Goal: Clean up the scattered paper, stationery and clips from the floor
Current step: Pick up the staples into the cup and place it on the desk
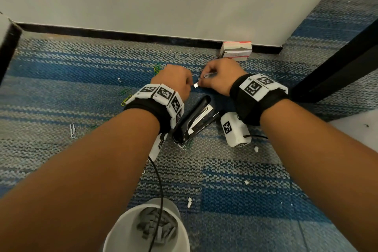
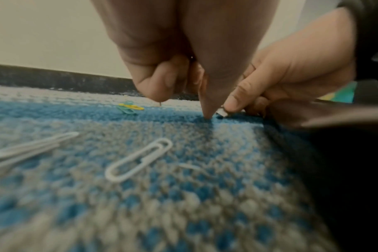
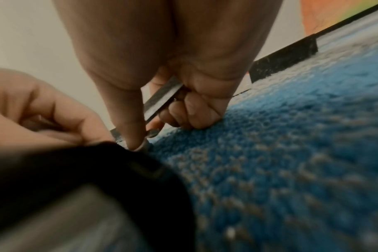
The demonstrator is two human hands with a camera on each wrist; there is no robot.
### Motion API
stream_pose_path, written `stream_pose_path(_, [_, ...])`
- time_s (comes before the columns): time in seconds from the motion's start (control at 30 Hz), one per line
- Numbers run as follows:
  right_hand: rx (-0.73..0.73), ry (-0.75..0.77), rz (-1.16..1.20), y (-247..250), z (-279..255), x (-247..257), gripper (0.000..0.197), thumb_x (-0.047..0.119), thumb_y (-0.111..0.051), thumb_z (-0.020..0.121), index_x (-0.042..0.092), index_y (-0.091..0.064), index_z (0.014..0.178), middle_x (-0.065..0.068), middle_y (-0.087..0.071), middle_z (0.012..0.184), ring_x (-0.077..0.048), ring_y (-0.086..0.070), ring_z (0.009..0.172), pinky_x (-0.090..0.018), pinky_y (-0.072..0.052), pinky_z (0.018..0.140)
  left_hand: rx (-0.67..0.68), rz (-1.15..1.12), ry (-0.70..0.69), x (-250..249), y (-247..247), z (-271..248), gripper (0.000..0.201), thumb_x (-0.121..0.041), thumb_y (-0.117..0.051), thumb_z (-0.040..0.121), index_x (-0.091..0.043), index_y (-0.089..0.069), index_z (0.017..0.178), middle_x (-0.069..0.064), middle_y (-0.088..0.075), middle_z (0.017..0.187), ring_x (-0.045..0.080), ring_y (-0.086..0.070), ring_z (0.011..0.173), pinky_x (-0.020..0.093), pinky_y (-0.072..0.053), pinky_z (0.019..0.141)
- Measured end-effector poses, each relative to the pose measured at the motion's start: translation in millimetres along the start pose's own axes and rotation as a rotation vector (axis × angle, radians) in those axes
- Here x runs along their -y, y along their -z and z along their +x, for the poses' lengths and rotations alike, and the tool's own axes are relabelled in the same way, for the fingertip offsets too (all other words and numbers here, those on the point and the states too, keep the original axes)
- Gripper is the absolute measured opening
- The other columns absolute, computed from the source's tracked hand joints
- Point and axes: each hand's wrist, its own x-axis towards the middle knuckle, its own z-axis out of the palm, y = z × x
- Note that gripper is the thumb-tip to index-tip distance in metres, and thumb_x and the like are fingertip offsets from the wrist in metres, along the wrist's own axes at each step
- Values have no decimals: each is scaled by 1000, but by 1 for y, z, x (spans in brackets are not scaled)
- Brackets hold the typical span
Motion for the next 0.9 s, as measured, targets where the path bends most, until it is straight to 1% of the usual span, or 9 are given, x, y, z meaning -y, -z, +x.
stream_pose_path(0.17, [-16, -92, 178, 1, -13, -3, 9, 25, -68, 78, 18, -65, 82, 4, -61, 75, -9, -53, 68, -22, -41, 60, 57, -17, -15, 0, -3, -3, 43, -41, -64, 81, -21, -57, 119, 9, -62, 114, 27, -55, 109, 37, -48, 91])
stream_pose_path(0.23, [-63, -127, 308, -2, -21, -2, 9, 25, -64, 80, 16, -62, 78, 4, -56, 67, -10, -49, 61, -23, -39, 57, 84, 36, -41, -6, -7, -3, 38, -39, -63, 82, -24, -58, 116, 11, -58, 117, 30, -54, 111, 41, -47, 93])
stream_pose_path(0.37, [-151, -250, 944, 4, -59, -15, 19, 11, -56, 83, 14, -50, 66, -2, -50, 60, -13, -38, 50, -22, -27, 45, 57, 94, -62, -14, -7, -7, 16, -27, -56, 88, -19, -61, 101, 12, -58, 108, 33, -57, 100, 43, -50, 85])
stream_pose_path(0.43, [-93, -282, 1260, 13, -89, -33, 9, 9, -58, 72, 12, -50, 68, -4, -55, 62, -12, -38, 48, -21, -26, 43, 43, 28, -64, -14, -5, -11, 16, -26, -55, 86, -16, -63, 95, 12, -62, 103, 33, -58, 96, 42, -50, 86])
stream_pose_path(0.53, [-22, -258, 1526, 19, -134, -63, 37, 19, -78, 44, 11, -59, 75, -3, -58, 64, -9, -43, 48, -17, -34, 40, -68, -169, 15, -15, 6, -19, 17, -25, -53, 85, -10, -63, 82, 10, -63, 86, 28, -56, 83, 33, -48, 80])
stream_pose_path(0.6, [-60, -247, 1648, 16, -156, -76, 47, 22, -86, 36, 13, -65, 77, -3, -58, 66, -10, -46, 50, -16, -37, 40, -49, -336, 98, -20, 17, -24, 19, -18, -47, 88, -8, -58, 76, 8, -54, 74, 24, -50, 70, 32, -41, 67])
stream_pose_path(0.73, [-174, -240, 1859, 0, -183, -80, 42, 38, -90, 39, 17, -64, 65, -2, -58, 65, -10, -48, 49, -15, -37, 39, 151, -1162, 302, -31, 39, -44, 13, -22, -39, 69, -15, -39, 57, -6, -36, 41, 10, -27, 31, 14, -24, 42])
stream_pose_path(0.8, [-178, -231, 1858, -7, -189, -77, 46, 44, -89, 43, 17, -55, 56, -2, -55, 62, -9, -47, 47, -14, -34, 36, 191, -1281, 283, -34, 42, -59, 16, -27, -40, 67, -17, -38, 54, -6, -34, 42, 10, -23, 32, 9, -23, 40])
stream_pose_path(0.9, [-143, -296, 1669, -13, -196, -73, 52, 50, -88, 43, 18, -47, 53, 1, -47, 54, -7, -38, 40, -14, -25, 31, 189, -1260, 210, -40, 44, -83, 35, -22, -39, 86, -17, -34, 52, -5, -32, 45, 9, -24, 34, 10, -19, 37])
